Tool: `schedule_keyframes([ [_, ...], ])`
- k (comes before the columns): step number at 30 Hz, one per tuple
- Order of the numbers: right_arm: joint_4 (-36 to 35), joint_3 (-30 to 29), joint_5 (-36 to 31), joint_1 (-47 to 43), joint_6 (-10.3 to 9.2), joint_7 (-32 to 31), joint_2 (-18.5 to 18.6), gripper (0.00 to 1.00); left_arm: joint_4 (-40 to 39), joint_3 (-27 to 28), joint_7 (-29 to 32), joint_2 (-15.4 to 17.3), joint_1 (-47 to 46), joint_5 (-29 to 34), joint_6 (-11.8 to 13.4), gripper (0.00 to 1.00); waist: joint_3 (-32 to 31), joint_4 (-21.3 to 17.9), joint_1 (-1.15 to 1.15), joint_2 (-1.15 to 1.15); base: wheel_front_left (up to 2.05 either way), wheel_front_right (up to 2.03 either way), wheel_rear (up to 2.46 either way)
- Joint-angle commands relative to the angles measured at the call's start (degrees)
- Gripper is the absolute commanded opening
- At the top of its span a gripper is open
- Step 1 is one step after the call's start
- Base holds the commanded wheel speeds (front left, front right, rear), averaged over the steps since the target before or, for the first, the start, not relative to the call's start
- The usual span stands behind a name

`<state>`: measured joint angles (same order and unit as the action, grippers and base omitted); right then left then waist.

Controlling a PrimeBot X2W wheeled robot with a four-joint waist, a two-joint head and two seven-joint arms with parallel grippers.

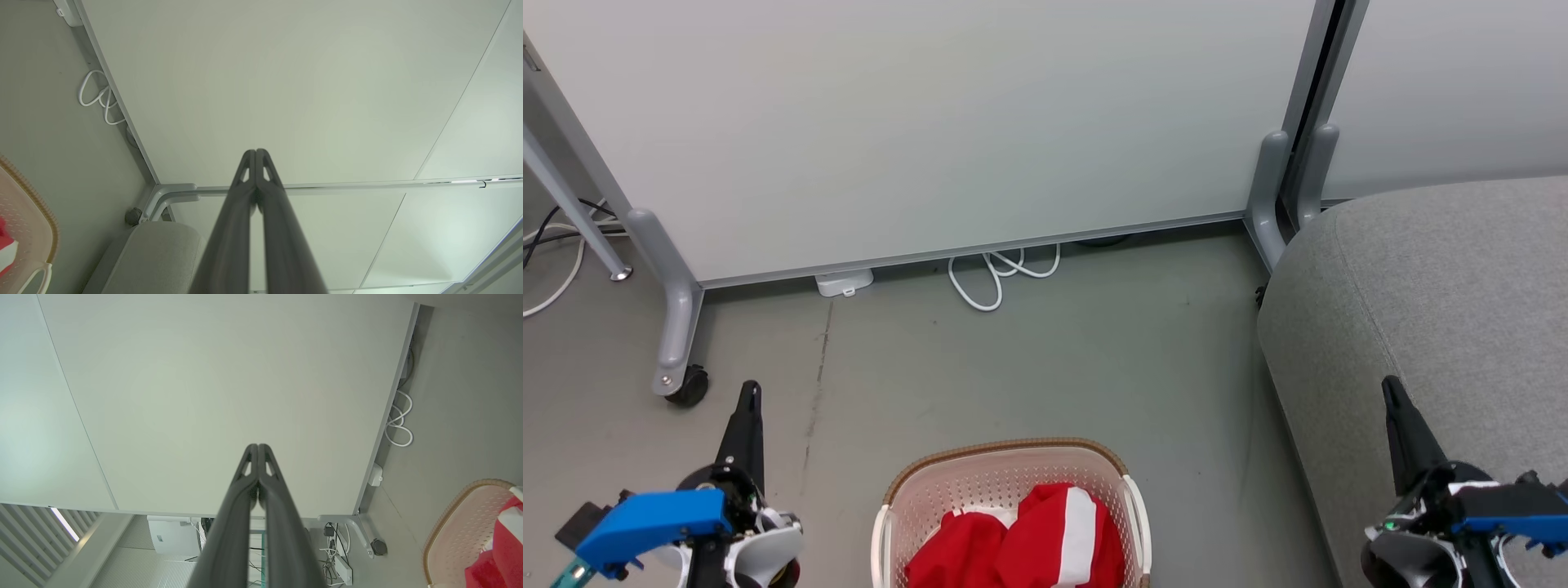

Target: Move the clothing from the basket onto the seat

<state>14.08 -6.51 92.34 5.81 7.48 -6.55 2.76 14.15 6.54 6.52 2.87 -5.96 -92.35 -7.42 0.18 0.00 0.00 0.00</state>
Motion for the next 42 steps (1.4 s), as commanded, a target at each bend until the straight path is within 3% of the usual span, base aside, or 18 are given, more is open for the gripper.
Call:
schedule_keyframes([
  [1, 0.1, 0.0, 0.0, 0.0, 0.0, 0.0, 0.0, 1.0, 0.1, 0.0, 0.0, 0.0, 0.0, 0.0, 0.0, 1.0, 0.0, 0.0, 0.0, 0.0, 0.0, 0.0, 0.0],
  [10, 1.6, 0.6, -1.2, -1.4, -0.08, 1.6, -0.3, 1.0, 1.3, -0.6, -1.6, -0.3, 1.8, 1.3, 0.0, 1.0, 0.1, 0.0, 0.0, 0.0, 0.0, 0.0, 0.0],
  [23, -0.4, 1.2, -10.5, -1.1, -0.06, 5.2, -0.2, 1.0, -0.7, -0.9, -5.1, -0.2, 1.0, 9.7, 0.0, 1.0, 0.2, 0.1, 0.0, 0.0, 0.0, 0.0, 0.0],
  [35, -2.3, 2.7, -21.5, -0.8, -0.04, 7.8, -0.1, 1.0, -2.5, -1.9, -7.7, -0.2, 0.7, 21.4, 0.9, 1.0, 0.4, 0.1, 0.0, 0.0, 0.0, 0.0, 0.0],
  [42, -3.0, 4.0, -30.0, -0.7, -0.03, 9.5, -0.1, 1.0, -4.4, -4.3, -9.5, -0.1, 0.7, 32.3, 2.3, 1.0, 0.4, 0.2, 0.0, 0.0, 0.0, 0.0, 0.0],
])
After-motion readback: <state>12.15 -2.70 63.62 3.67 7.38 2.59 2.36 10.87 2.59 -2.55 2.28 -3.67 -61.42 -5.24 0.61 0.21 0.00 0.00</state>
